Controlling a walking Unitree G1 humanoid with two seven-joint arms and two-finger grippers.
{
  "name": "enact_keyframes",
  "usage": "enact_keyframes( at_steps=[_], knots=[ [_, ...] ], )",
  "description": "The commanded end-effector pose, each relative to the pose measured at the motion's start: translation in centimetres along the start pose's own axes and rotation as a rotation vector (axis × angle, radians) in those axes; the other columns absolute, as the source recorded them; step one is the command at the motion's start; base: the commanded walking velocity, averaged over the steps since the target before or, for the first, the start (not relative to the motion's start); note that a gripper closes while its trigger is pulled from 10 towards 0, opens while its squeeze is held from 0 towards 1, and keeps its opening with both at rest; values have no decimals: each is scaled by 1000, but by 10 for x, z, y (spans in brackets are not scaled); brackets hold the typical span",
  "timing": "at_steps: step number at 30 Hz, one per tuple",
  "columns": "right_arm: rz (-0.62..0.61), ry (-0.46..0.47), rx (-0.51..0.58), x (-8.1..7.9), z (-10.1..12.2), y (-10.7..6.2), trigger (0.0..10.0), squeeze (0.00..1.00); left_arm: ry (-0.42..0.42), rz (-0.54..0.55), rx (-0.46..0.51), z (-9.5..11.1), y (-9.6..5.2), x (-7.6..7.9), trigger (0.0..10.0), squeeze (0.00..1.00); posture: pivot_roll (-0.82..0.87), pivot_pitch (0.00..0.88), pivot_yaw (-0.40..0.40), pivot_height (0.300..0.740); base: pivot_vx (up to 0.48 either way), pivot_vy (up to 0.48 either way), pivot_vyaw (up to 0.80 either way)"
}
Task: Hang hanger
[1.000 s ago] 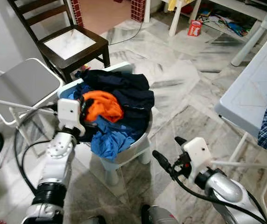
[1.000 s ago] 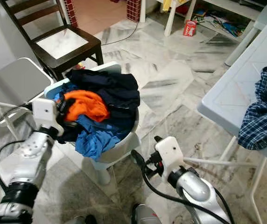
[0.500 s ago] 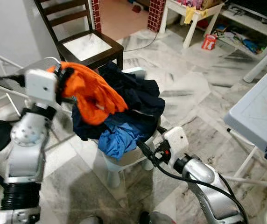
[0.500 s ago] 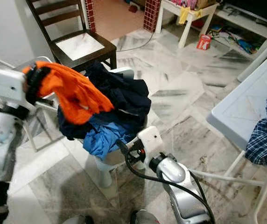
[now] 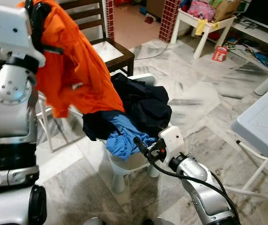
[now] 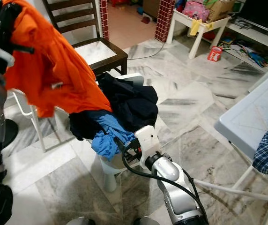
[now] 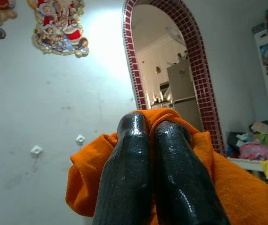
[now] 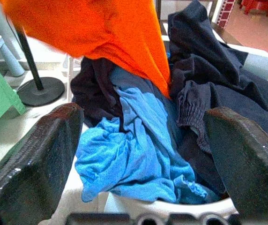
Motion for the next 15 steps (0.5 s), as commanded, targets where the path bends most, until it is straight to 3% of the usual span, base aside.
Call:
enact_keyframes(
  at_steps=[1,6,12,15],
  knots=[
    [-24,-6,-6,3,-3,-1,10000,0,-10,-32,42,8,6,10,0,0,21,53,7,740,0,0,0],
    [-39,-6,-4,5,-5,-3,10000,0,-50,-56,29,3,3,24,0,0,6,57,16,740,0,0,0],
    [-56,-10,-6,8,-6,-5,10000,0,-128,-106,86,17,7,40,0,0,0,56,14,740,0,0,0],
    [-59,-14,-4,9,-5,-3,10000,0,-230,-86,178,46,20,39,0,0,5,53,7,740,0,0,0]
  ],
)
Point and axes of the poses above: a point about 5 cm out from each wrist's last joint towards the gripper, its own y axis pointing out of the wrist towards the gripper, its own z axis along the axis of the wrist's last joint, x = y × z, the point moved 2 cm from there along y, pointing out of the wrist towards the gripper, and after that the axes turned 5 degrees about y, right-handed, at the moved point
